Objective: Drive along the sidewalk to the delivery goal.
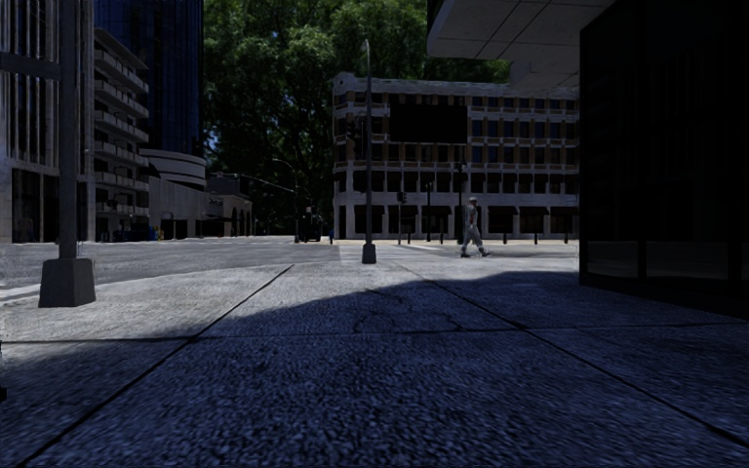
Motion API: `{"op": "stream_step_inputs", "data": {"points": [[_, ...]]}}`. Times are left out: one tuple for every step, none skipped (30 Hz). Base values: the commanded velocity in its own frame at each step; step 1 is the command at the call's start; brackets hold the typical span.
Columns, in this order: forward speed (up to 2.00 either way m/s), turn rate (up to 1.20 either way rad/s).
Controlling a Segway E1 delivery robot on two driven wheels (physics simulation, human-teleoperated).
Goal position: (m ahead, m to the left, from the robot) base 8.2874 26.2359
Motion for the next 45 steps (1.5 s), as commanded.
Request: {"op": "stream_step_inputs", "data": {"points": [[1.61,0.24],[1.61,0.24],[1.61,0.26],[1.61,0.31],[1.61,0.31],[1.61,0.33],[1.61,0.34],[1.61,0.37],[1.61,0.37],[1.61,0.40],[1.61,0.48],[1.61,0.51],[1.61,0.51],[1.61,0.52],[1.61,0.52],[1.61,0.52],[1.61,0.52],[1.61,0.52],[1.61,0.52],[1.61,0.52],[1.61,0.52],[1.61,0.52],[1.61,0.43],[1.61,0.41],[1.61,0.41],[1.62,0.41],[1.62,0.48],[1.62,0.48],[1.62,0.58],[1.63,0.61],[1.63,0.61],[1.63,0.61],[1.63,0.61],[1.63,0.62],[1.63,0.62],[1.63,0.62],[1.63,0.62],[1.63,0.52],[1.63,0.52],[1.63,0.04],[1.63,0.00],[1.63,0.00],[1.61,0.00],[1.61,0.00],[1.61,0.00]]}}
